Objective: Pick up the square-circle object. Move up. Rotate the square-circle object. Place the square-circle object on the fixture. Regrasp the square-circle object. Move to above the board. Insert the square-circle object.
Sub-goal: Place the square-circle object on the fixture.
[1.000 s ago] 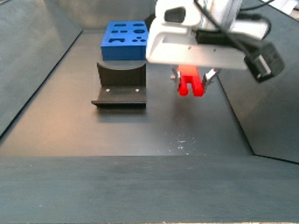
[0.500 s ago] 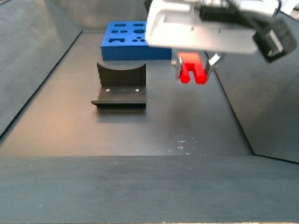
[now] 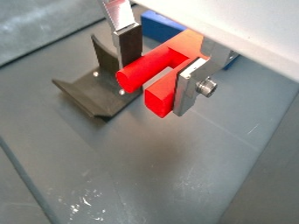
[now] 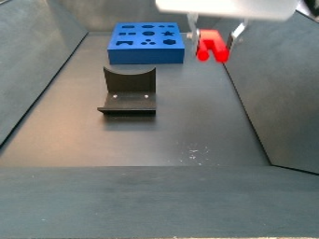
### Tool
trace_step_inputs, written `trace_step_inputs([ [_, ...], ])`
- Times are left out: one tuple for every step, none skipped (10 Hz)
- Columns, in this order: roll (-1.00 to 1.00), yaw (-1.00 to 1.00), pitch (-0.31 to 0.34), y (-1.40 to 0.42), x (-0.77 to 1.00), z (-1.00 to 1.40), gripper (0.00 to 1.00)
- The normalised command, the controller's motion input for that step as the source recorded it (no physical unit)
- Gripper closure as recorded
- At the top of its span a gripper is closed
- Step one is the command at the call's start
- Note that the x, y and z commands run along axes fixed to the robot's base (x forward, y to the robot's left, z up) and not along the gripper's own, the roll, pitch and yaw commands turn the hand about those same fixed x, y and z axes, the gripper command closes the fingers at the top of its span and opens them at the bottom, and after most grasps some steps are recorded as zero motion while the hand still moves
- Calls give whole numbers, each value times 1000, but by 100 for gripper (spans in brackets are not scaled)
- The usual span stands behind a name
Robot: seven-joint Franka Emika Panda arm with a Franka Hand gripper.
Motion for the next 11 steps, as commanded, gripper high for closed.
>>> trace_step_inputs([
  [-47, 10, 52, -6, 0, 452, 100],
  [-52, 10, 60, -4, 8, 284, 100],
  [-39, -194, 347, -627, 1000, -11, 100],
  [-39, -187, 348, -618, 1000, -38, 100],
  [-22, -104, 311, -505, 1000, -22, 100],
  [-10, -57, 267, -427, 1000, -12, 100],
  [9, -11, 200, -353, 1000, -18, 100],
  [18, 3, 178, -322, 1000, -15, 100],
  [34, 17, 162, -267, 1000, -7, 100],
  [49, 24, 152, -224, 1000, -9, 100],
  [60, 27, 152, -187, 1000, -8, 100],
])
